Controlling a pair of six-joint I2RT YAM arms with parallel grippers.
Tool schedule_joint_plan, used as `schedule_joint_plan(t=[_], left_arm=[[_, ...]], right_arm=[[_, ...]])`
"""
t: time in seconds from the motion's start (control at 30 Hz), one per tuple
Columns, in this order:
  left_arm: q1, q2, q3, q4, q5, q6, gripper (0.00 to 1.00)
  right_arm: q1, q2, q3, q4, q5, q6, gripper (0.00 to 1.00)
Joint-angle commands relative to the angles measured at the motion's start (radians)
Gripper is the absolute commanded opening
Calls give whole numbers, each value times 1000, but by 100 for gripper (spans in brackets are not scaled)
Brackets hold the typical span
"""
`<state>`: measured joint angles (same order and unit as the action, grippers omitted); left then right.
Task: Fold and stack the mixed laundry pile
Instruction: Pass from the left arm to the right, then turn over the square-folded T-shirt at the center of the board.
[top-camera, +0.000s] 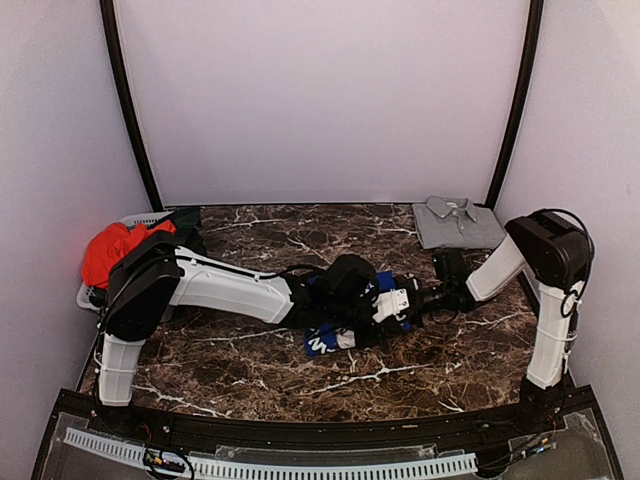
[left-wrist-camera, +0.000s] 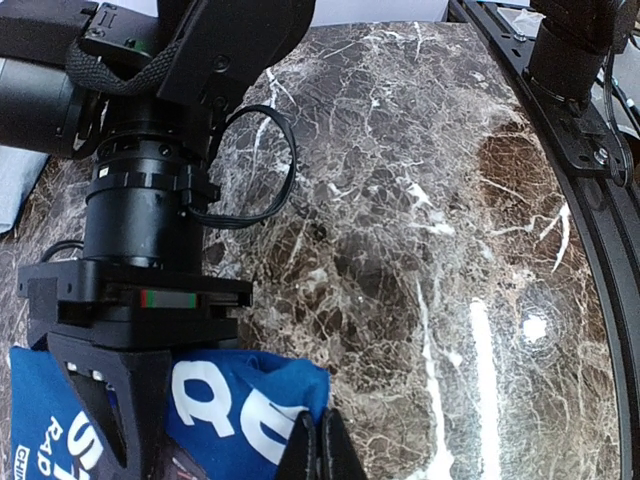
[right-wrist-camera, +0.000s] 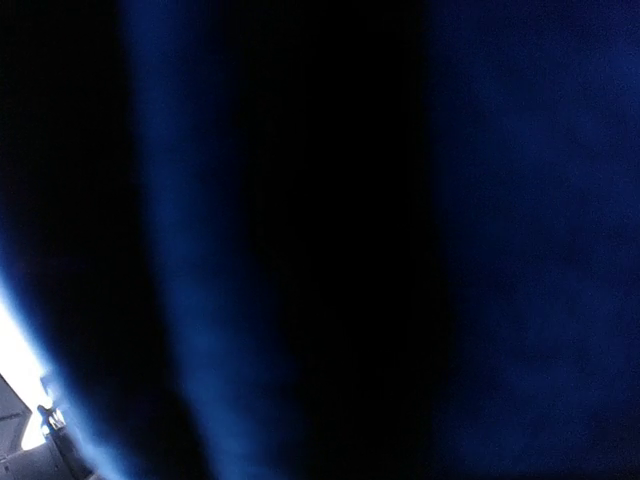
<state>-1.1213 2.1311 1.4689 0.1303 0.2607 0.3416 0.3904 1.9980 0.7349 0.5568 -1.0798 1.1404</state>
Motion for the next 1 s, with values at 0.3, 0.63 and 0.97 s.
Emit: schedule_joint_plan(t=[0.3, 0.63, 0.97], left_arm=[[-13, -152, -45, -88, -72, -112, 58], [-12, -394, -353, 19, -163, -282, 73], [-11, -494, -478, 104, -167, -318, 82]], right_arm=[[-13, -184, 102, -657, 191, -456, 0], [-81, -224, 262, -1134, 517, -773, 0], [-177, -463, 512, -1579, 1138, -914, 0]])
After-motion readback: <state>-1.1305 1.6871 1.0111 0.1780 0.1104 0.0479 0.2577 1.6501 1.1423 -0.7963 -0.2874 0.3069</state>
